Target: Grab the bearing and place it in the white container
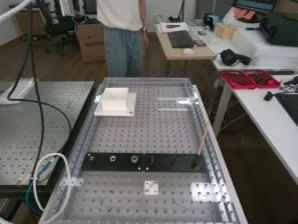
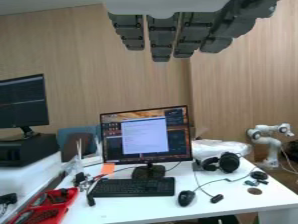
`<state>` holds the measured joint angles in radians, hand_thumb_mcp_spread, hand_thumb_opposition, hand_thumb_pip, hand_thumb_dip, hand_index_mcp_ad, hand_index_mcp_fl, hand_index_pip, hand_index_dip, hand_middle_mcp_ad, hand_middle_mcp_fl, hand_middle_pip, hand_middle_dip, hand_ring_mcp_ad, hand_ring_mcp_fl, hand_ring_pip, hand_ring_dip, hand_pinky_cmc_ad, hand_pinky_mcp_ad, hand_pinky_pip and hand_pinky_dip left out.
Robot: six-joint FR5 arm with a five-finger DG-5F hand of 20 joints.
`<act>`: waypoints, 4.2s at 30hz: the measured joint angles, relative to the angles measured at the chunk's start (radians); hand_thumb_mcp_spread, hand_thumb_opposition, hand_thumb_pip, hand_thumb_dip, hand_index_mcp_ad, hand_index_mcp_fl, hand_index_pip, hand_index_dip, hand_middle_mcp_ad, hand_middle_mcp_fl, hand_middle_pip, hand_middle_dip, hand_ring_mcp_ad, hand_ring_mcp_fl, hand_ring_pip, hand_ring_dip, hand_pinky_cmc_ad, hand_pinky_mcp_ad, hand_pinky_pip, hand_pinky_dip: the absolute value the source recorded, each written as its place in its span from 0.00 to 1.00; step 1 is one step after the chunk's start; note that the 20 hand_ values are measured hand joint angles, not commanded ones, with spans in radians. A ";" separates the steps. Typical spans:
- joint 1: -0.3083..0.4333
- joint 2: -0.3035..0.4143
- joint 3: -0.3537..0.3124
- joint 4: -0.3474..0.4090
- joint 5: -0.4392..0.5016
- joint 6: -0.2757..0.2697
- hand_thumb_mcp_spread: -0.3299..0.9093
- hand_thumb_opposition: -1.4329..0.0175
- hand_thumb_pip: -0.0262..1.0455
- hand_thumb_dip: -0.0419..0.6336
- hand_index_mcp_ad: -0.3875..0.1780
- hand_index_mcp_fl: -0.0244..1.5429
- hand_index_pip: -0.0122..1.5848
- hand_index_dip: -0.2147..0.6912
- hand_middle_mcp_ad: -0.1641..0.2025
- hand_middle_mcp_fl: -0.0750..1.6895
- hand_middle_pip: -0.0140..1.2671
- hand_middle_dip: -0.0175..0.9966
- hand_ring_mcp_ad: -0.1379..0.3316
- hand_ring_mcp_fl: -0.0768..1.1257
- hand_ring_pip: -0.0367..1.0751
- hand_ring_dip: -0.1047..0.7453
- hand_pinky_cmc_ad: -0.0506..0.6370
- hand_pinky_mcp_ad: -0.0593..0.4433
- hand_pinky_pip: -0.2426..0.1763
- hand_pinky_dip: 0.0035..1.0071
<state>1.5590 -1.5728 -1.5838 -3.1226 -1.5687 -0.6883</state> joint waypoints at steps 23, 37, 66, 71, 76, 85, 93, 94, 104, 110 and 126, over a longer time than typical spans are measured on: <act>0.002 0.018 -0.032 0.018 0.011 0.012 0.44 0.57 0.23 0.09 0.79 0.01 0.05 0.32 0.61 0.08 0.11 0.07 0.57 0.06 0.14 0.14 0.43 0.52 0.48 0.14; 0.003 0.020 -0.043 0.024 0.015 0.010 0.44 0.54 0.23 0.10 0.80 0.02 0.05 0.33 0.65 0.08 0.12 0.07 0.59 0.08 0.14 0.14 0.49 0.54 0.43 0.15; 0.027 0.007 -0.296 0.274 0.166 0.036 0.45 0.52 0.33 0.08 0.81 0.02 0.05 0.34 0.65 0.09 0.12 0.10 0.59 0.08 0.14 0.14 0.50 0.55 0.43 0.16; 0.029 -0.007 -0.366 0.363 0.223 0.044 0.47 0.51 0.37 0.09 0.80 0.02 0.05 0.29 0.65 0.10 0.12 0.11 0.61 0.07 0.14 0.14 0.50 0.54 0.44 0.16; 0.034 -0.037 -0.419 0.434 0.281 0.059 0.48 0.51 0.40 0.11 0.80 0.02 0.05 0.25 0.65 0.11 0.12 0.11 0.61 0.07 0.14 0.14 0.50 0.54 0.43 0.16; 0.015 -0.100 -0.488 0.544 0.295 0.112 0.51 0.49 0.46 0.23 0.67 0.05 0.07 0.24 0.65 0.11 0.12 0.13 0.61 0.07 0.14 0.14 0.50 0.55 0.43 0.16; -0.094 -0.154 -0.503 0.593 0.114 0.107 0.54 0.47 0.49 0.32 0.63 0.09 0.13 0.28 0.65 0.10 0.12 0.14 0.60 0.06 0.14 0.14 0.50 0.54 0.43 0.16; -0.115 -0.164 -0.503 0.597 0.079 0.106 0.56 0.47 0.50 0.32 0.63 0.11 0.16 0.29 0.64 0.10 0.12 0.14 0.61 0.06 0.14 0.14 0.50 0.55 0.43 0.16; -0.309 -0.289 -0.443 0.616 -0.275 0.054 0.57 0.45 0.50 0.35 0.57 0.20 0.34 0.31 0.64 0.09 0.12 0.14 0.62 0.06 0.14 0.14 0.50 0.55 0.43 0.16; -0.405 -0.401 -0.382 0.670 -0.472 0.032 0.57 0.44 0.50 0.37 0.54 0.21 0.45 0.31 0.64 0.09 0.11 0.14 0.60 0.06 0.14 0.14 0.49 0.57 0.43 0.16; -0.462 -0.538 -0.276 0.750 -0.606 0.019 0.61 0.41 0.54 0.44 0.52 0.20 0.68 0.34 0.63 0.10 0.12 0.16 0.57 0.06 0.14 0.15 0.50 0.58 0.43 0.16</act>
<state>1.0974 -2.1106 -1.8594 -2.3728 -2.1750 -0.6696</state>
